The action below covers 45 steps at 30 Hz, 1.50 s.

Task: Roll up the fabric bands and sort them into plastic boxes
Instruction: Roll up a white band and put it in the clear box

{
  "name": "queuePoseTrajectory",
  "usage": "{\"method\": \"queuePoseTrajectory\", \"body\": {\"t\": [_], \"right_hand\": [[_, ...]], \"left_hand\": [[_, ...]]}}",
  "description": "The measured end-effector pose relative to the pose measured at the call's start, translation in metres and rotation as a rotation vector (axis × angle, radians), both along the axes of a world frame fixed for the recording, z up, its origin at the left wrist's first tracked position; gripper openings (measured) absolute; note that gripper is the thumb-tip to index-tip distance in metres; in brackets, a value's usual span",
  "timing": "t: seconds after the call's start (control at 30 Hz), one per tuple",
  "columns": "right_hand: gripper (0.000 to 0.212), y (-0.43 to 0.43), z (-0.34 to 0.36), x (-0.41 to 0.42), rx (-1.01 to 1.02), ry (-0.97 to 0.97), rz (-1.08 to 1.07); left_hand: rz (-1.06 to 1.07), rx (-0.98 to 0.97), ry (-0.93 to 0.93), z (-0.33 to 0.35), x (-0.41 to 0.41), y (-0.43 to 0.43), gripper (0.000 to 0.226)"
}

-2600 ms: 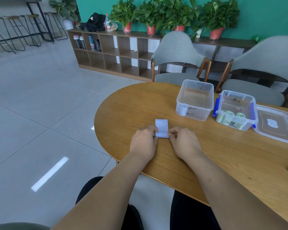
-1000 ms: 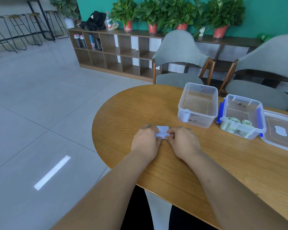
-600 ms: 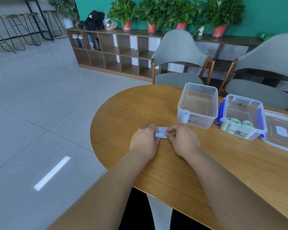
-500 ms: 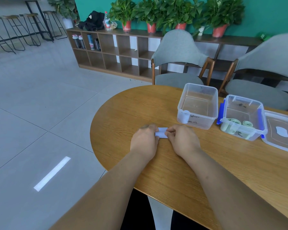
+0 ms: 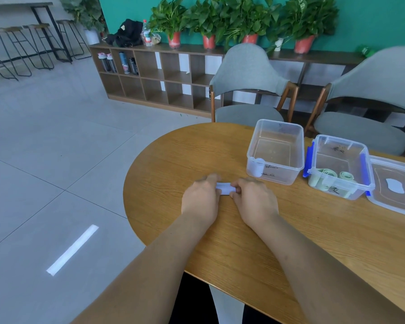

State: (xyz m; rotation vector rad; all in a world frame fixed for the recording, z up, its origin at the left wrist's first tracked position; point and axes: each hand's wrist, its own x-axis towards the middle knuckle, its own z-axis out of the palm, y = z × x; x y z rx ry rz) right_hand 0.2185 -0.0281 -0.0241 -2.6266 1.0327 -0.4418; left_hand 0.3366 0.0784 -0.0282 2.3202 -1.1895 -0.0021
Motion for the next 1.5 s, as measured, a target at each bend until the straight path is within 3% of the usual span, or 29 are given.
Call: {"method": "queuePoseTrajectory", "body": {"t": [0.3, 0.5, 0.9, 1.17, 1.5], "right_hand": [[0.028, -0.013, -0.001, 0.012, -0.03, 0.096, 0.041], [0.019, -0.011, 0.0, 0.013, -0.021, -0.063, 0.026], [0.026, -0.019, -0.003, 0.016, -0.041, -0.019, 0.083], [0.028, -0.014, 0.013, 0.009, -0.059, 0.037, 0.15], [0.023, 0.0, 0.057, -0.03, 0.055, 0.014, 0.129]], "left_hand": [[0.006, 0.003, -0.006, -0.004, 0.005, -0.005, 0.026], [0.006, 0.073, -0.034, 0.001, 0.012, -0.01, 0.024], [-0.01, 0.192, -0.086, 0.001, 0.014, -0.017, 0.029], [-0.094, 0.07, -0.173, 0.005, 0.004, -0.007, 0.039], [-0.179, -0.079, -0.139, 0.033, -0.028, 0.012, 0.023]]}}
